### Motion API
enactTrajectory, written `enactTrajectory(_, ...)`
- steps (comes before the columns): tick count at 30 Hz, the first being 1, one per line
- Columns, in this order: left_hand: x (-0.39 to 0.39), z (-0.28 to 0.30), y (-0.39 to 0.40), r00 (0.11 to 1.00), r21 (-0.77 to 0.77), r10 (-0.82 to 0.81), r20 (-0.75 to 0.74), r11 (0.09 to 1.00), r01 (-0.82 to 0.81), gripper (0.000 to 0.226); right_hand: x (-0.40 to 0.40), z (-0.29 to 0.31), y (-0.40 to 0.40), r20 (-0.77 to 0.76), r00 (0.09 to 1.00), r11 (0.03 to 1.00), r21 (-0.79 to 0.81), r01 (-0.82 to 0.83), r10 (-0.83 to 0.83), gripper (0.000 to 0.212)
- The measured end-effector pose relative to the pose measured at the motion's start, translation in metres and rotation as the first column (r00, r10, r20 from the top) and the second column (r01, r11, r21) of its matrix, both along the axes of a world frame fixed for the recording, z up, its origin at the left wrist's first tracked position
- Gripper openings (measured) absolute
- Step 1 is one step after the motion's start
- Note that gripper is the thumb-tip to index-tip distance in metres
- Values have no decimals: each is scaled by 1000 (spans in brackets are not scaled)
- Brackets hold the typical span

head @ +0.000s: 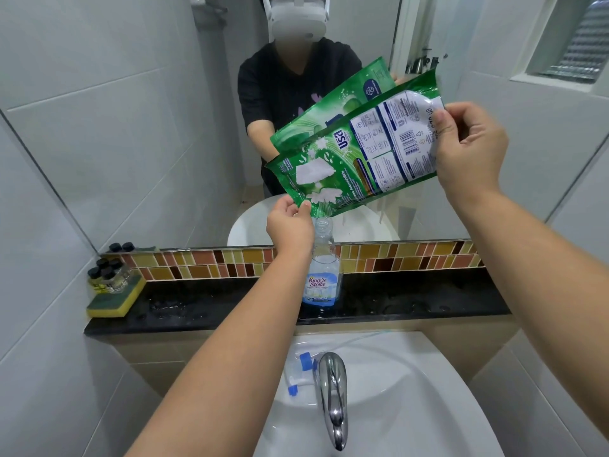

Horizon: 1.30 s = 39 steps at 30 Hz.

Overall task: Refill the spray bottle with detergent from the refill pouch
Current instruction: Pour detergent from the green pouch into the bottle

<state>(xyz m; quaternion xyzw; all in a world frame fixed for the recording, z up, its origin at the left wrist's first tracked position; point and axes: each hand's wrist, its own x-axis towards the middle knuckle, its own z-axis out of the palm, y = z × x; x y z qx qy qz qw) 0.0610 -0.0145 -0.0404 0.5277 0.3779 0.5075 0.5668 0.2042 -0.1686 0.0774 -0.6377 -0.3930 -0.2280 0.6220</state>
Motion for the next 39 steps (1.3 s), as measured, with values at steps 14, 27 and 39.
enactTrajectory(14,-1,2,-9,989,-38,136,-51,990,-138,21,-4,-2,1,14,1000,999,-35,9,-8,22)
enactTrajectory(27,4,8,-18,986,-56,162,-34,985,-164,18,-3,-2,-2,2,1000,999,-9,32,-31,18)
enactTrajectory(39,3,8,-17,983,-46,177,-42,983,-179,20,-7,1,-1,10,999,999,-22,35,-34,21)
